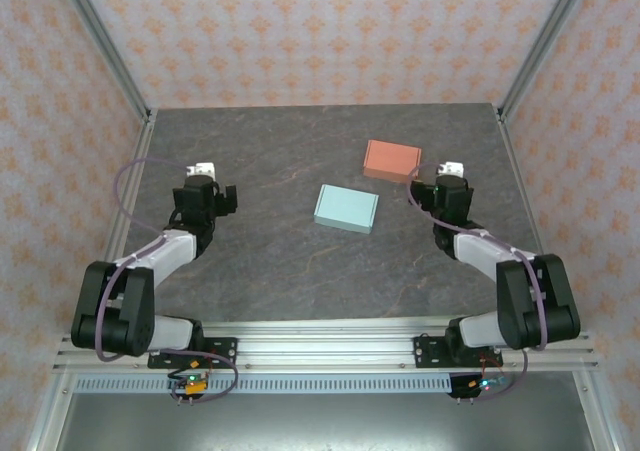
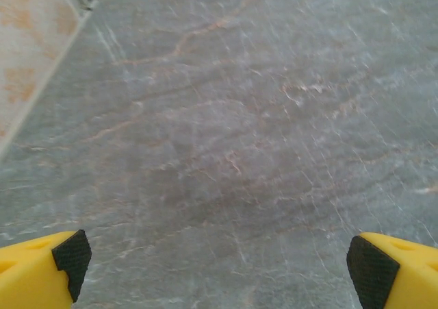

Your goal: Fold the paper box

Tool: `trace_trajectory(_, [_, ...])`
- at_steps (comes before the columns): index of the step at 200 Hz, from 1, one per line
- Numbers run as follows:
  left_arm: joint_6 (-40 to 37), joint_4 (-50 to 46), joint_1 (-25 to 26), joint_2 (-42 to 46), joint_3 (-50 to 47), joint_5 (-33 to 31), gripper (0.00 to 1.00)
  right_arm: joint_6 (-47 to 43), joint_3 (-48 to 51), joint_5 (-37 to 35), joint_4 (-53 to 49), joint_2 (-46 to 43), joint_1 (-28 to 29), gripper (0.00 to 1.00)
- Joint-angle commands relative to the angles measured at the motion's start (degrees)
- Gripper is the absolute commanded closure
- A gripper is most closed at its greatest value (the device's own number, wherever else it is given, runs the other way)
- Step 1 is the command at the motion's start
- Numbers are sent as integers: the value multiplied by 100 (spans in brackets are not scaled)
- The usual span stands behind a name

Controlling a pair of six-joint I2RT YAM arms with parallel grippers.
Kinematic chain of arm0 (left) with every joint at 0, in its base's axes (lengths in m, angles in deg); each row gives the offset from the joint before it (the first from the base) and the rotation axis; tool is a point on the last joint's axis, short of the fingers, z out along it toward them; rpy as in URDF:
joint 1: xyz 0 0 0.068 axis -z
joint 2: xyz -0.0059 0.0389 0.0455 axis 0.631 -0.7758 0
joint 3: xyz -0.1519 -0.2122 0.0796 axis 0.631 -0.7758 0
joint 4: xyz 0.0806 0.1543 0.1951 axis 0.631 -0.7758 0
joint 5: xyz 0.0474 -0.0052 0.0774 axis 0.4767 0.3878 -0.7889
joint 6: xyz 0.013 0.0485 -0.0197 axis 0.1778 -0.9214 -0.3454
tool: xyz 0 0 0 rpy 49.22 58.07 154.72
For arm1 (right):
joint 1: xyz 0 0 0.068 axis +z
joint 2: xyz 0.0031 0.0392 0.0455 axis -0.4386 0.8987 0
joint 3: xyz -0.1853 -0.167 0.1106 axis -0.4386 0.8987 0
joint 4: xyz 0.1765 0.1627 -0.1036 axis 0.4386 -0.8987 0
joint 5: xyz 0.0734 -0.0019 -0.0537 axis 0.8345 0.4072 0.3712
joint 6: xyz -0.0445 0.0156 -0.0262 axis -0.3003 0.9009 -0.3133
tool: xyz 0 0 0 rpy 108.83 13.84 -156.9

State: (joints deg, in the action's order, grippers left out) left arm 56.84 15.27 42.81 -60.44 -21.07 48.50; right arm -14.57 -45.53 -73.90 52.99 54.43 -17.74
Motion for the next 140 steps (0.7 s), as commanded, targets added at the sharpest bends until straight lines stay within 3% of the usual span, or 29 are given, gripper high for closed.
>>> trace_trajectory(1, [-210,539,-60,90,140,375,0,-172,-257,159,-13,-64,-219,1])
trace_trajectory(37, [215,932,-78,80,-491,422,0,123,683,311,880,-191,-309,1])
trace_trajectory(49, [-291,1161,44,-60,-472,927,0,-142,581,404,1083,12,-340,1])
trace_trajectory(63, [-193,1707,-13,-391,-557,483,0,54,480,147,1250,388,-431,1])
trace_trajectory(78, [-33,3040,-158,-850,-1021,453,0,315,536,190,1649,747,-642,0])
trace_trajectory(93, [-69,2800,-139,-802,-953,530,0,424,631,489,1722,729,-827,1])
trace_trajectory(106, [-46,2701,-166,-788,-922,579,0,383,910,624,2511,934,-827,1])
trace_trajectory(116, [-37,2622,-176,-774,-907,588,0,276,837,771,2065,770,-827,1])
trace_trajectory(126, [-37,2698,-176,-800,-919,586,0,229,923,823,2432,861,-810,1])
trace_trajectory(140, [-42,2686,-180,-799,-920,583,0,227,850,817,2181,799,-817,1])
